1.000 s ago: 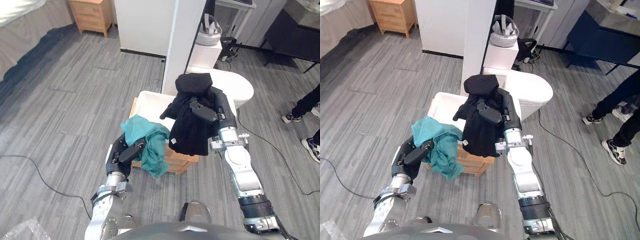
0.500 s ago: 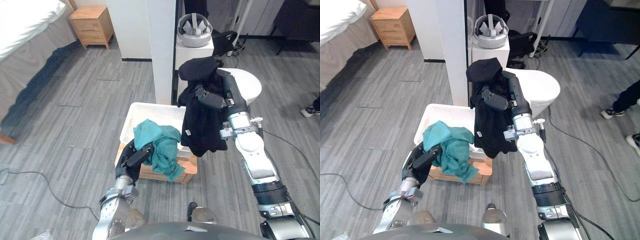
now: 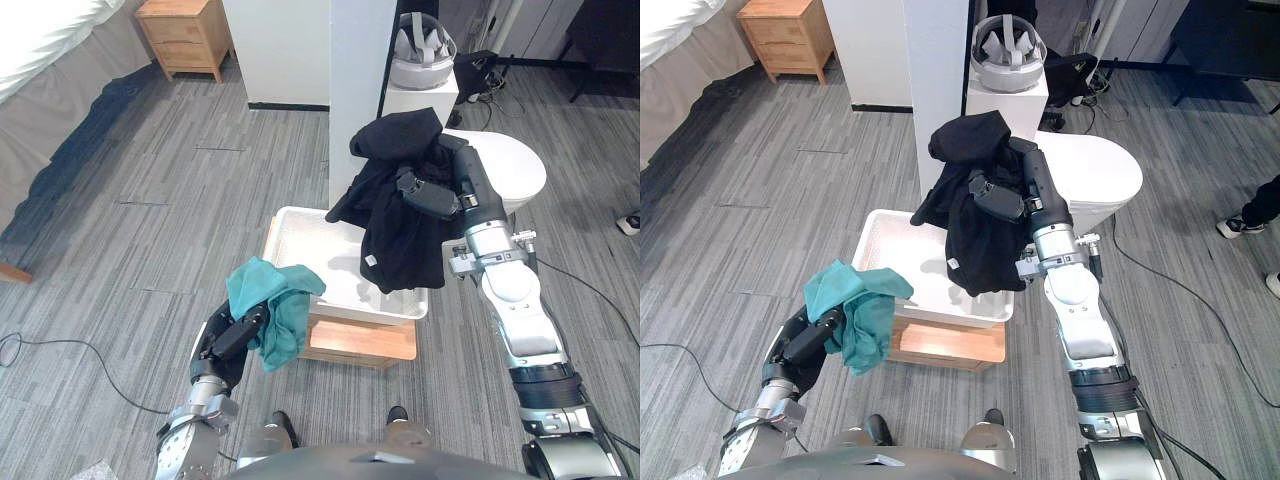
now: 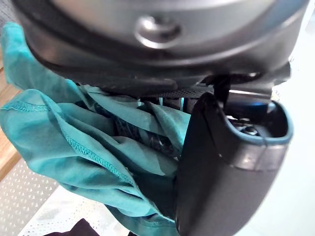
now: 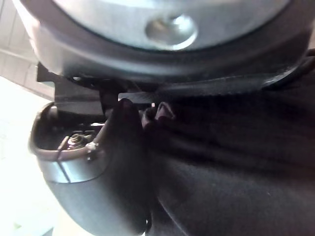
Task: Tidy up the quilt and then pick up the clothes from the bed and put them into the laundry hamper
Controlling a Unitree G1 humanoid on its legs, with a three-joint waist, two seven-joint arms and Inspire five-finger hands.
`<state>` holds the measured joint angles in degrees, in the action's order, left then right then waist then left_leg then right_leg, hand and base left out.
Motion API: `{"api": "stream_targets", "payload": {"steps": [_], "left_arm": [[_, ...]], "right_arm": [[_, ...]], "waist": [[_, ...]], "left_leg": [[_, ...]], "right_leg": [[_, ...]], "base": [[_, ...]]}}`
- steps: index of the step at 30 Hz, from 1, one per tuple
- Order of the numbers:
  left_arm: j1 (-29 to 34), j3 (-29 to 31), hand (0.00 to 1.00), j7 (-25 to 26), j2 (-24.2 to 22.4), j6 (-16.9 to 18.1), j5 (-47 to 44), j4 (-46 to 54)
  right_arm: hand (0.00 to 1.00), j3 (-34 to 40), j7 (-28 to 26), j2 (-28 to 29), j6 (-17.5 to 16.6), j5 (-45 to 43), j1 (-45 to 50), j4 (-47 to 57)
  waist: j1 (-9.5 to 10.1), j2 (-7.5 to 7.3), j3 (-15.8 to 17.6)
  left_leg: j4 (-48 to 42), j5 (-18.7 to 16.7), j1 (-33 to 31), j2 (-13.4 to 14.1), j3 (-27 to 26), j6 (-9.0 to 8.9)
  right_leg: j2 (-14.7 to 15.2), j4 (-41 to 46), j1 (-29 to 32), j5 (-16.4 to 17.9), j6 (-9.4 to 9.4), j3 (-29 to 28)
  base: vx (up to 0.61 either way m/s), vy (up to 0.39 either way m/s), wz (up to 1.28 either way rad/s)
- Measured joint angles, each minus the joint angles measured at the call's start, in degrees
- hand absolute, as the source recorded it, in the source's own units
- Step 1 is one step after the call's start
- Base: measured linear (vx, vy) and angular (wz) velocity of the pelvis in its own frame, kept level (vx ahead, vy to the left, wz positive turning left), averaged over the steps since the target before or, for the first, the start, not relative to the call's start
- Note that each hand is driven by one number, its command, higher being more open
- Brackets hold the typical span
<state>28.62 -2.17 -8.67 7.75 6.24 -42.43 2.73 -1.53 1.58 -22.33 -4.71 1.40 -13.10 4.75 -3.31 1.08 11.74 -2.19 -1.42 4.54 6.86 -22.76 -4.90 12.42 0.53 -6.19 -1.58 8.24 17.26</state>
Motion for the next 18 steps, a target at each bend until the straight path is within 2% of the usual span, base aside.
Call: {"api": "stream_targets", "payload": {"steps": [4, 5, 11, 18], "left_arm": [[0.03, 1.27, 0.0, -0.6, 0.03, 0.0, 0.03, 0.0], [-0.06, 1.69, 0.0, -0.6, 0.14, 0.0, 0.03, 0.0], [-2.21, 5.28, 0.0, -0.79, 2.37, 0.06, 0.19, 0.0], [-6.3, 11.73, 0.0, -0.12, 4.52, 1.33, 0.34, 0.0]], "right_arm": [[0.0, 0.07, -0.07, 0.0, 0.0, 0.87, 2.45, -1.84], [1.0, 0.22, -0.07, 0.0, 0.02, 2.2, 3.14, -2.82], [1.0, 1.31, -0.2, -0.39, 0.47, 8.0, 9.4, -7.29], [1.0, 4.11, -0.64, -1.26, 0.53, 11.55, 10.77, -9.02]], "waist": [[0.04, 0.02, -0.18], [0.05, 0.01, -0.19], [-0.02, 0.21, -0.36], [0.03, 0.32, -0.53]], "left_leg": [[3.38, 1.99, -0.15, -1.61, 0.81, 0.6], [4.06, 2.38, -0.17, -1.9, 1.04, 0.68], [7.05, 4.9, -2.21, -2.94, 3.17, 1.19], [7.07, 5.28, -2.26, -3.15, 3.97, 1.35]], "right_leg": [[0.72, -1.6, 0.04, -0.52, 0.85, 1.24], [0.85, -1.77, 0.08, -0.52, 0.86, 1.43], [1.3, -1.93, 1.55, -0.53, 0.89, 4.14], [1.51, -1.79, 1.19, -0.54, 0.9, 4.69]], "base": [[-0.01, 0.024, 0.14], [-0.02, 0.021, 0.13], [-0.02, 0.01, 0.22], [-0.01, 0.008, 0.05]]}}
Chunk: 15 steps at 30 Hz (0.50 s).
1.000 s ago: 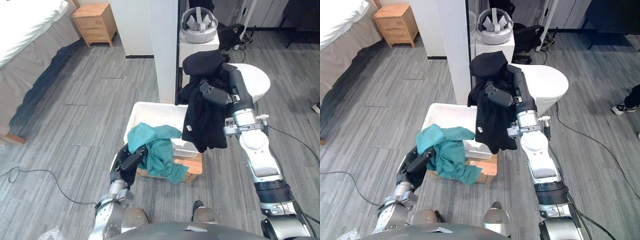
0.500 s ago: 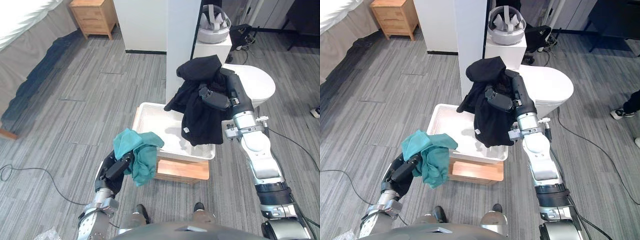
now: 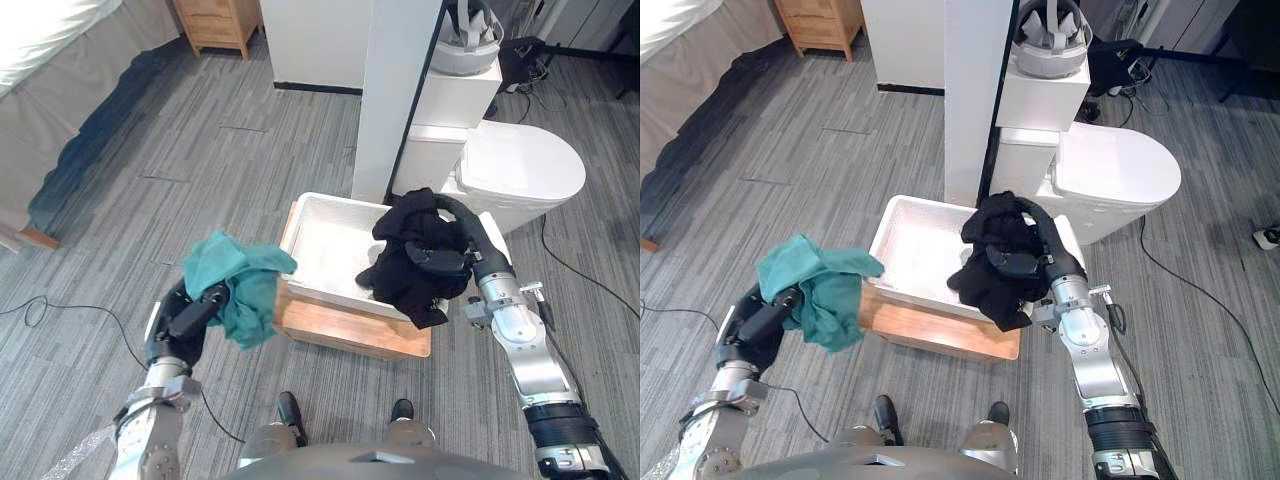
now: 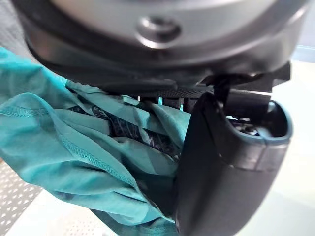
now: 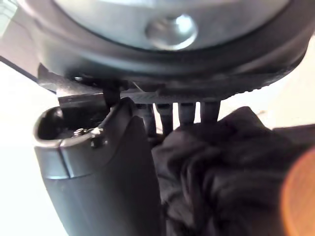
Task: Tidy up the quilt and then pick up the clothes from the bed and put them into the laundry hamper
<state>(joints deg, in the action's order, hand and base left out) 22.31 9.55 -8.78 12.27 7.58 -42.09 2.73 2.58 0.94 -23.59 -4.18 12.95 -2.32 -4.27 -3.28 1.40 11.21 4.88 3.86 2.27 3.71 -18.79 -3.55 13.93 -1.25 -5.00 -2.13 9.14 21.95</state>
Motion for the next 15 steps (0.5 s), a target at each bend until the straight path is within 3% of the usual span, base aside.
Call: {"api": "stream_targets", "payload": {"steps": [7, 11, 13, 15], "left_arm": [[-1.41, 2.72, 0.0, 3.11, -0.14, 1.55, -0.02, 1.64], [-12.53, -5.85, 0.0, 11.02, -3.37, 2.2, 7.54, 4.93], [-19.62, -13.13, 0.0, 16.82, -6.89, 2.41, 10.31, 8.42], [-19.99, -16.27, 0.0, 16.25, -7.4, 2.34, 14.14, 13.53]], "right_arm": [[1.0, 1.75, 0.82, -4.95, -0.19, 0.1, -0.74, 1.32], [1.0, -2.5, 2.49, -0.15, -0.15, 4.19, -2.41, 2.81], [1.0, -4.77, 2.79, 3.13, -0.13, 6.32, -3.11, 2.94], [1.0, -4.18, 3.17, 3.73, 0.21, 7.15, -2.57, 4.82]], "waist": [[0.13, -0.18, -1.28], [-0.58, -0.53, -2.14], [-2.08, -1.38, -2.83], [-3.75, -1.79, -3.09]], "left_leg": [[-0.01, 0.06, 0.34, 0.27, -2.26, -0.11], [0.03, 0.1, 0.84, 0.56, -5.19, -0.15], [0.17, 0.07, 1.27, 0.63, -5.73, -0.17], [0.17, -0.03, 1.34, 0.75, -6.01, -0.27]], "right_leg": [[-0.22, 0.02, 1.14, -0.01, 0.01, -2.18], [-0.51, 0.1, 2.65, -0.68, 0.2, -5.23], [-0.59, 0.11, 2.74, -1.0, 0.07, -6.41], [-0.78, 0.07, 2.93, -1.08, 0.06, -6.69]], "base": [[-0.01, 0.007, -0.12], [-0.05, 0.003, -0.41], [-0.06, 0.001, -0.22], [-0.02, -0.004, -0.14]]}}
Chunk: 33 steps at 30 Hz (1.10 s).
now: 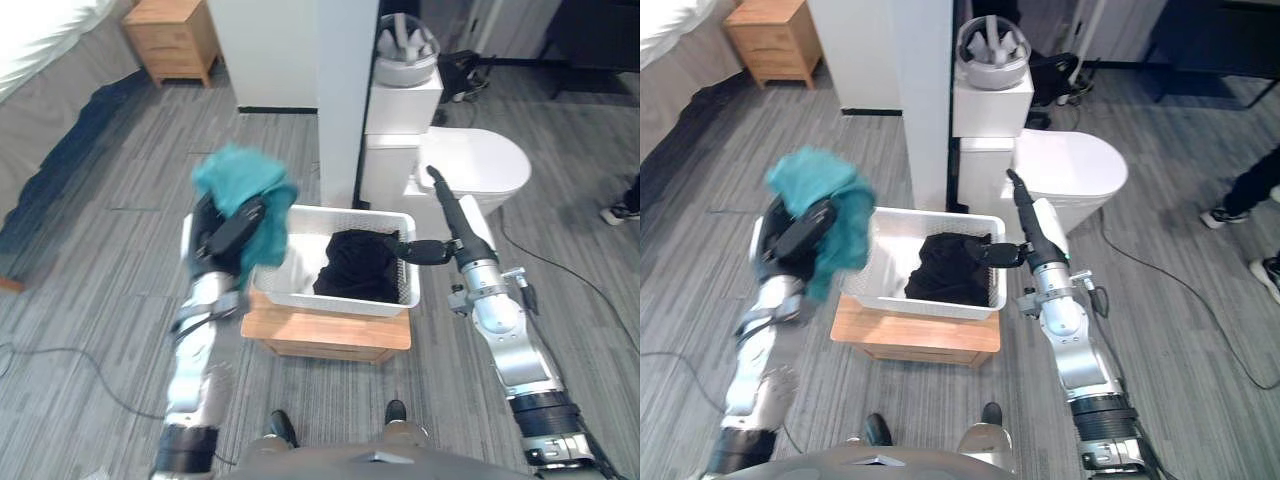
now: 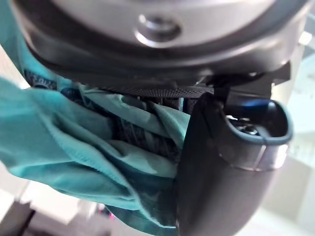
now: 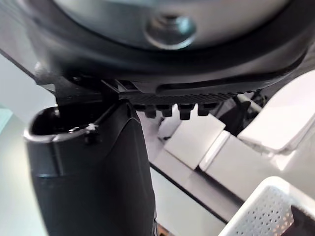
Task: Tidy up the quilt and then pick up the clothes from the bed and put them into the laundry hamper
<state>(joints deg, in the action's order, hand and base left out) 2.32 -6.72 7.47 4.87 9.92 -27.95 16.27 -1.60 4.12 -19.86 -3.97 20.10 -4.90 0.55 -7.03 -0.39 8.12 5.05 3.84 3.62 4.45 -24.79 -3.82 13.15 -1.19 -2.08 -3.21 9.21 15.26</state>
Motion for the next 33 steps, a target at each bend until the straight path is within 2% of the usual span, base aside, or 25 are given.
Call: {"api": "stream_targets", "payload": {"steps": [3, 6, 8, 11, 16, 21, 25, 28, 33], "left_arm": [[1.11, 0.76, 0.0, -2.49, 0.62, 0.53, 3.92, 4.63], [0.51, 4.89, 0.0, -0.52, 0.91, 1.07, 5.56, 3.31], [-0.53, 6.26, 0.0, 1.24, 1.96, 1.34, 8.44, 1.3], [-2.08, 7.36, 0.0, 2.68, 3.78, 1.03, 10.94, -3.34], [-2.51, 6.54, 0.0, 2.44, 3.95, -1.33, 13.24, -7.74], [-2.91, 6.59, 0.0, 2.65, 3.9, -1.53, 15.78, -10.42], [-3.57, 6.77, 0.0, 3.08, 3.69, -1.82, 17.38, -12.8], [-3.38, 7.69, 0.0, 2.99, 1.65, -2.93, 17.38, -14.61], [1.64, 6.94, 0.0, 1.8, -1.23, -3.91, 17.41, -14.9]], "right_arm": [[1.0, 6.99, 2.27, -0.03, 0.17, 0.44, 2.74, 4.41], [1.0, 13.38, 5.48, 0.06, 0.23, 0.34, 5.06, 5.11], [1.0, 14.79, 5.98, 0.93, 0.43, 0.28, 7.6, 5.9], [1.0, 15.3, 5.97, 3.9, 0.75, -0.29, 12.01, 6.85], [1.0, 17.3, 5.35, 7.38, 1.22, -0.8, 19.31, 6.85], [1.0, 21.37, 5.24, 10.47, 1.44, -0.96, 25.35, 6.71], [1.0, 22.49, 5.26, 12.88, 1.58, -0.99, 27.34, 6.11], [1.0, 22.46, 5.26, 15.24, 2.11, -1.08, 28.55, 5.27], [1.0, 22.22, 5.24, 18.04, 2.59, -1.08, 29.37, 3.54]], "waist": [[-0.97, 0.37, -0.25], [-1.31, 0.65, -0.93], [-1.47, 0.53, -1.15], [-3.14, 0.54, -1.18], [-6.04, 0.5, -1.53], [-7.6, 0.55, -2.32], [-7.77, 0.21, -2.68], [-7.64, 0.13, -2.73], [-7.61, 0.12, -2.73]], "left_leg": [[-0.03, -0.04, 0.18, 0.42, -0.22, -0.09], [0.0, -0.31, 1.05, 1.01, -2.05, -0.48], [0.01, -0.52, 1.04, 1.24, -3.49, -0.87], [0.03, -0.65, 1.16, 1.44, -5.14, -1.07], [0.02, -1.01, 1.74, 2.13, -7.85, -1.58], [-0.02, -1.17, 1.69, 2.63, -8.35, -1.94], [0.0, -1.24, 1.68, 2.7, -8.52, -2.02], [0.03, -1.47, 1.69, 2.67, -9.19, -2.13], [0.04, -1.47, 1.83, 2.82, -10.02, -2.16]], "right_leg": [[-0.44, -0.1, 0.04, -0.04, 0.0, -0.31], [-1.12, -0.1, 0.35, -0.09, -0.07, -1.98], [-1.67, -0.15, 1.35, -0.24, -0.26, -3.49], [-2.19, -0.57, 2.13, -0.68, -0.41, -5.31], [-2.89, -1.45, 3.04, -1.41, -0.58, -7.88], [-3.5, -2.02, 3.12, -1.63, -0.58, -8.23], [-3.58, -2.02, 3.21, -1.65, -0.54, -8.63], [-3.57, -2.04, 3.34, -1.7, -0.45, -9.22], [-3.74, -2.06, 3.43, -1.7, -0.45, -9.46]], "base": [[0.01, -0.018, -0.07], [-0.02, -0.018, -0.28], [-0.04, -0.025, -0.35], [-0.04, -0.024, -0.34], [-0.01, -0.028, -0.29], [0.01, -0.039, -0.07], [-0.01, -0.015, -0.02], [-0.04, -0.021, -0.06], [-0.03, -0.03, -0.04]]}}
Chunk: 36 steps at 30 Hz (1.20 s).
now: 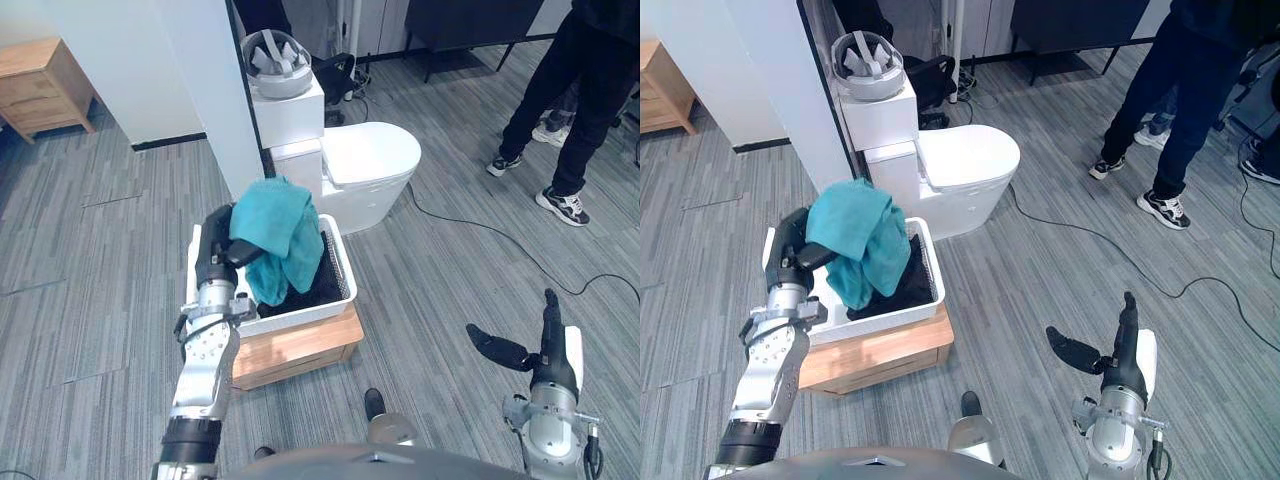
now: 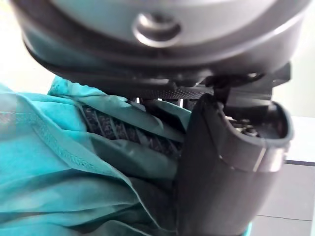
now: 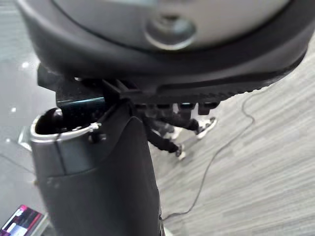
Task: Tidy up the quilt and then pick up the clothes from the bed and put them into the laundry hamper
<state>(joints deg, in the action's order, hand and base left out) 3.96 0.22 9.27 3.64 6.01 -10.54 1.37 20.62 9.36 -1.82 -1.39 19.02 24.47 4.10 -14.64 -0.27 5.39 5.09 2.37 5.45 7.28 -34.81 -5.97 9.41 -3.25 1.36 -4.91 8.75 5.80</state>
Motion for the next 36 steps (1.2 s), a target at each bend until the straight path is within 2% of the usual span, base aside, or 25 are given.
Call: {"api": "stream_targets", "payload": {"steps": [8, 11, 13, 14, 16, 20, 21, 27, 36], "left_arm": [[1.43, -0.3, 0.0, -0.52, -0.95, -1.4, 4.6, -7.15], [0.07, 0.36, 0.0, 1.51, -0.86, -2.71, 6.99, -11.16], [-1.63, 0.93, 0.0, 3.1, -0.66, -3.39, 7.26, -13.48], [-3.52, 1.9, 0.0, 4.12, -0.21, -3.83, 8.83, -15.3], [-4.97, 2.93, 0.0, 5.25, -0.13, -4.05, 9.23, -16.31], [-7.16, 4.85, 0.0, 7.57, -0.18, -4.95, 11.83, -17.06], [-7.81, 5.19, 1.0, 7.95, -0.27, -4.98, 12.68, -17.16], [-10.52, 6.57, 1.0, 10.0, -0.41, -5.02, 13.46, -17.43], [-10.33, 7.04, 1.0, 10.11, -0.53, -4.98, 15.65, -16.14]], "right_arm": [[1.0, -3.88, -0.27, 0.54, 0.0, -0.08, 0.7, -1.58], [1.0, -5.7, -0.34, 0.63, 0.0, -0.26, 1.3, -1.64], [1.0, -6.17, -0.38, 1.22, -0.01, -0.41, 2.04, -1.95], [1.0, -6.21, -0.39, 2.19, -0.01, -1.78, 2.18, -2.83], [1.0, -6.4, -0.39, 2.3, -0.02, -2.47, 2.22, -3.98], [1.0, -6.63, -0.39, 2.4, -0.02, -2.51, 3.03, -6.22], [1.0, -6.62, -0.38, 2.57, -0.02, -2.51, 3.32, -6.5], [1.0, -6.7, -0.37, 3.88, -0.03, -2.52, 3.85, -6.58], [1.0, -6.68, -0.31, 3.95, -0.13, -2.49, 3.88, -8.58]], "waist": [[0.37, -0.43, 0.03], [0.14, -0.93, 0.04], [0.1, -1.71, 0.18], [-0.06, -2.58, 0.36], [-0.52, -3.11, 0.57], [-1.33, -3.16, 0.71], [-1.29, -3.16, 0.88], [-1.17, -2.71, 2.89], [-0.69, -0.88, 4.54]], "left_leg": [[0.01, -0.03, -0.08, 0.6, -0.72, -0.34], [0.0, 0.01, -1.14, 0.87, -1.3, -0.59], [-0.01, 0.28, -2.39, 1.21, -1.47, -0.79], [-0.02, 0.61, -3.52, 1.55, -1.49, -0.79], [-0.09, 0.79, -4.39, 1.67, -1.54, -0.82], [-0.24, 0.77, -4.85, 1.69, -2.43, -0.99], [-0.25, 0.74, -4.84, 1.7, -2.5, -1.01], [-0.24, 0.64, -4.1, 1.72, -2.52, -1.03], [-0.05, 0.18, -2.46, 1.41, -1.98, -0.93]], "right_leg": [[-0.59, 0.02, 0.4, -0.01, -0.01, -0.62], [-0.91, 0.06, 1.89, -0.08, -0.11, -1.34], [-1.28, 0.08, 3.28, -0.29, -0.39, -1.46], [-1.64, 0.08, 4.5, -0.44, -0.59, -1.48], [-1.76, 0.06, 5.46, -0.58, -0.74, -1.5], [-1.72, -0.01, 6.43, -0.72, -0.82, -2.08], [-1.66, -0.03, 6.46, -0.72, -0.81, -2.12], [-1.61, -0.05, 5.72, -0.75, -0.76, -1.95], [-1.62, -0.95, 3.25, -0.75, -0.76, -1.44]], "base": [[-0.03, -0.038, -0.04], [-0.03, -0.042, -0.13], [-0.02, -0.069, -0.09], [-0.02, -0.074, -0.05], [0.0, -0.053, -0.05], [0.03, -0.019, -0.11], [0.01, -0.014, -0.07], [-0.04, -0.031, 0.0], [-0.06, -0.04, 0.04]]}}
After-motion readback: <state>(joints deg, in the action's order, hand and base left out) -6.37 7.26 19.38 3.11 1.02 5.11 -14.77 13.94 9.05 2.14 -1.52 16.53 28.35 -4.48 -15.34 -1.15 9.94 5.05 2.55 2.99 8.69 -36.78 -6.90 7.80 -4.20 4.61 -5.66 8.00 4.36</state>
